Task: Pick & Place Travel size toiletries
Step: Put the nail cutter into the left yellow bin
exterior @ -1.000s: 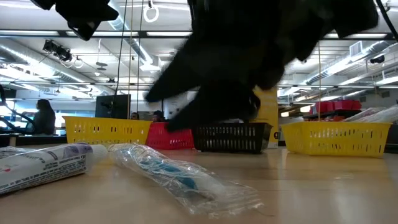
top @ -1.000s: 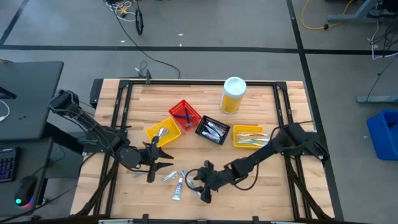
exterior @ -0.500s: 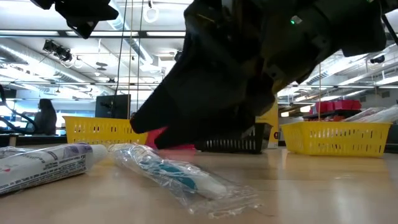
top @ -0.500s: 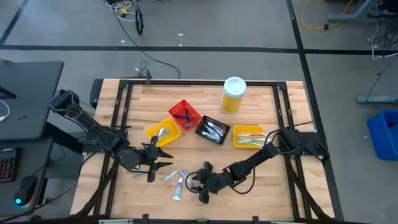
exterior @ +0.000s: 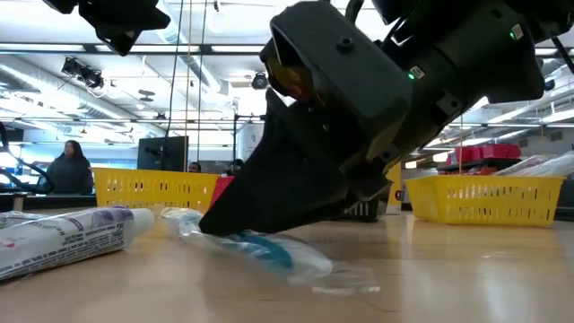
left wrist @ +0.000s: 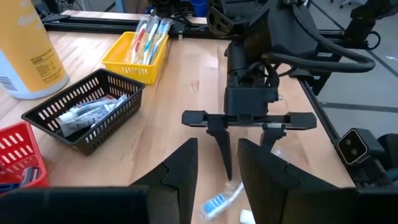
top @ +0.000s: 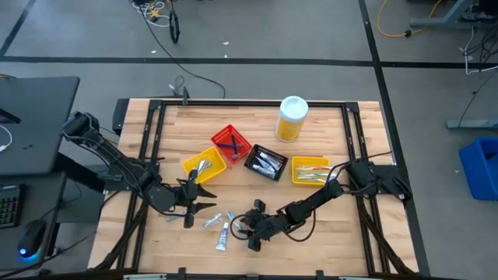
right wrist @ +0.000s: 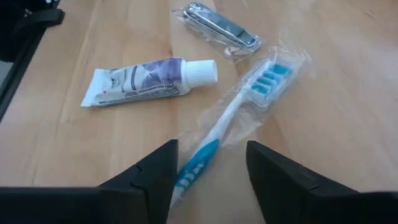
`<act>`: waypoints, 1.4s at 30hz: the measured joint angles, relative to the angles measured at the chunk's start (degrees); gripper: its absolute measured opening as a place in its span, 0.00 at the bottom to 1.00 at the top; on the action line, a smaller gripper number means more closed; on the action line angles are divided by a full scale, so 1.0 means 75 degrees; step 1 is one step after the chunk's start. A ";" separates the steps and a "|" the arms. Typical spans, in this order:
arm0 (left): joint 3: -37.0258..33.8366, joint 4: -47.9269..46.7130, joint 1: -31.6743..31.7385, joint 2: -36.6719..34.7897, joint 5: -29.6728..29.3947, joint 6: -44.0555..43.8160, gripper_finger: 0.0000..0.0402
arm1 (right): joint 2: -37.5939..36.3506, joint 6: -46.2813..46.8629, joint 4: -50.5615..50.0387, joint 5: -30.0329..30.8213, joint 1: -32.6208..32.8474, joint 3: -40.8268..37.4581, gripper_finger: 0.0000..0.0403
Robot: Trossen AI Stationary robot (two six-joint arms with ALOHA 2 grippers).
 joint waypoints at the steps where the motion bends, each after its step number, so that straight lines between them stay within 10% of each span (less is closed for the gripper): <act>1: 0.0000 -0.0017 0.0000 0.0000 0.0000 0.0000 0.30 | 0.0000 -0.0047 -0.0050 -0.0002 -0.0014 0.0005 0.46; 11: 0.0000 -0.0241 0.0000 0.0000 0.0417 -0.0073 0.30 | -0.0009 -0.0067 -0.0159 -0.0230 -0.0215 0.0005 0.42; 17: -0.0088 -0.1417 0.0002 0.0116 0.0546 -0.2188 0.30 | -0.0006 -0.0069 -0.0166 -0.0265 -0.0236 0.0008 0.49; 42: -0.0262 0.0313 -0.0052 0.3735 0.2170 -0.4156 0.30 | -0.0347 -0.0546 -0.0424 -0.0125 -0.0349 -0.0033 0.69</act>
